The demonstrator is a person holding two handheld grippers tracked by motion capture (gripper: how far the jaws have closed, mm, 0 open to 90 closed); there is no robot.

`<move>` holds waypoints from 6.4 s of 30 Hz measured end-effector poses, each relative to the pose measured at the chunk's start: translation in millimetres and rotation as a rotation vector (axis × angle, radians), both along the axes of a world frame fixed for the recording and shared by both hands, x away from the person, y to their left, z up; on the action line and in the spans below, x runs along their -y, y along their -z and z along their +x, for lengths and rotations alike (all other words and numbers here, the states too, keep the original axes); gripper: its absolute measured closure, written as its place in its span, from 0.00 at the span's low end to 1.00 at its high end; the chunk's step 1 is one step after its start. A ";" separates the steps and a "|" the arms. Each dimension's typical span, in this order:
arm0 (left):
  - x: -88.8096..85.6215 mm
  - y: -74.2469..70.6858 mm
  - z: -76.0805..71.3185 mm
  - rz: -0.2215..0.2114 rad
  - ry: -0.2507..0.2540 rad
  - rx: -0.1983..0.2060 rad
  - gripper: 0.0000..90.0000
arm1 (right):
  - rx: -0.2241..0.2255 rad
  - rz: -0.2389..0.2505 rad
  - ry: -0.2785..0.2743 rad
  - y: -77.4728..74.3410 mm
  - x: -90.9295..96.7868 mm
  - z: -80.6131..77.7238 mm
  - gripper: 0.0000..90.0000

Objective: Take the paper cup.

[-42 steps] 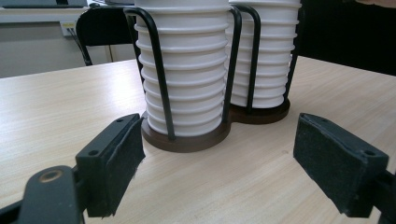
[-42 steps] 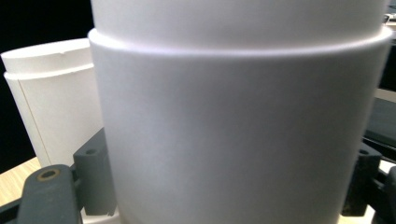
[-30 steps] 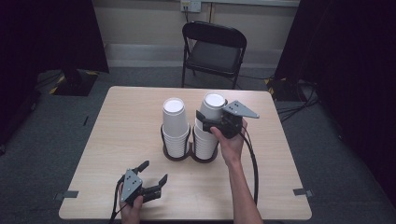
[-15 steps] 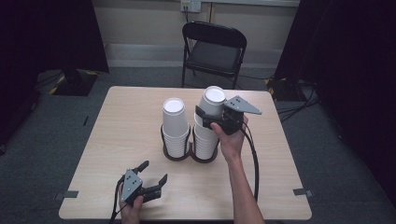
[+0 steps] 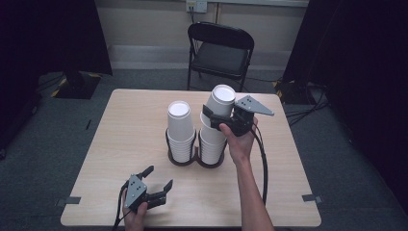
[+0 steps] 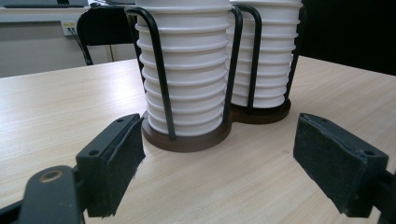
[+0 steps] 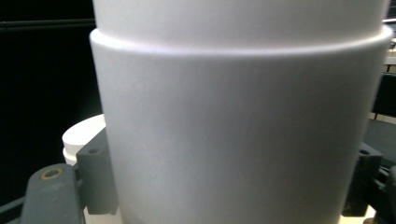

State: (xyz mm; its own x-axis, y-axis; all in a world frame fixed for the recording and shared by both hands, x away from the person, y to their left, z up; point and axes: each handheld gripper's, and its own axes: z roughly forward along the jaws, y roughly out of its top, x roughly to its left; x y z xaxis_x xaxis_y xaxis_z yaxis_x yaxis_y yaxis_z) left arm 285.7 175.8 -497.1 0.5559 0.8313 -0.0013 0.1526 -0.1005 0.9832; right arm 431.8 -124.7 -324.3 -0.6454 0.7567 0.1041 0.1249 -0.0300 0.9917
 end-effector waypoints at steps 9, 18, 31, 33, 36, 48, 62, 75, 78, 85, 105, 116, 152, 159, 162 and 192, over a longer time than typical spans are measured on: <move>-0.3 -0.1 -0.1 0.002 -0.005 0.002 0.18 | 0.021 0.028 0.008 -5.8 2.8 -3.2 0.18; -0.7 0.0 0.2 -0.002 0.000 -0.001 0.18 | 0.061 0.038 0.005 -14.3 1.9 -6.3 0.18; -0.4 0.0 0.2 -0.001 0.000 -0.003 0.19 | 0.067 0.101 0.006 -17.8 15.3 -14.8 0.18; 0.1 -0.1 0.1 0.001 0.000 -0.006 0.19 | 0.069 0.114 0.005 -18.4 17.8 -17.7 0.18; -0.4 0.0 0.3 -0.007 -0.013 -0.005 0.19 | 0.071 0.115 0.008 -19.7 20.6 -21.4 0.18; -0.5 -0.1 0.1 -0.001 -0.011 -0.001 0.18 | 0.056 0.114 0.029 -17.3 37.3 -31.2 0.18; 0.7 -0.1 -0.3 0.005 -0.022 0.000 0.19 | 0.004 0.155 0.032 -11.9 57.2 -49.6 0.19; -2.0 -4.3 2.5 -0.052 -0.007 -0.031 0.23 | -0.062 0.186 0.025 -3.1 64.2 -69.1 0.19; -2.4 -5.8 2.0 -0.079 0.005 -0.033 0.23 | -0.082 0.196 0.019 1.9 63.9 -72.6 0.19; 5.1 -8.1 3.8 -0.108 0.057 -0.045 0.28 | -0.118 0.207 -0.002 17.0 58.6 -80.9 0.19; 20.0 -13.9 5.7 -0.097 0.201 -0.001 0.33 | -0.206 0.196 -0.028 61.6 36.9 -101.0 0.19; 28.9 -14.5 4.9 -0.104 0.240 0.024 0.43 | -0.274 0.254 -0.044 95.5 30.7 -107.8 0.19; 65.1 -6.6 15.8 -0.137 0.361 0.142 0.63 | -0.507 0.583 -0.216 146.6 17.3 -113.4 0.19; 73.3 -2.5 17.7 -0.129 0.340 0.145 0.66 | -0.561 0.562 -0.284 148.7 7.0 -111.0 0.19; 74.9 -2.5 16.5 -0.126 0.316 0.167 0.69 | -0.589 0.558 -0.296 150.2 3.1 -110.8 0.19; 73.3 -3.6 16.6 -0.128 0.296 0.137 0.95 | -0.566 0.469 -0.256 143.6 -0.9 -106.1 0.14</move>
State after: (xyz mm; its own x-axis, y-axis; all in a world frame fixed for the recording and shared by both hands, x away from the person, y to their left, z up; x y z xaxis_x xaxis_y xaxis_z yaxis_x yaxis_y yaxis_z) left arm 302.3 102.5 -493.5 0.7749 0.6321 -0.0037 0.0013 0.0043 1.0000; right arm 325.7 -123.8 -467.9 -0.5473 0.3865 0.7423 0.6678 -0.3330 0.6657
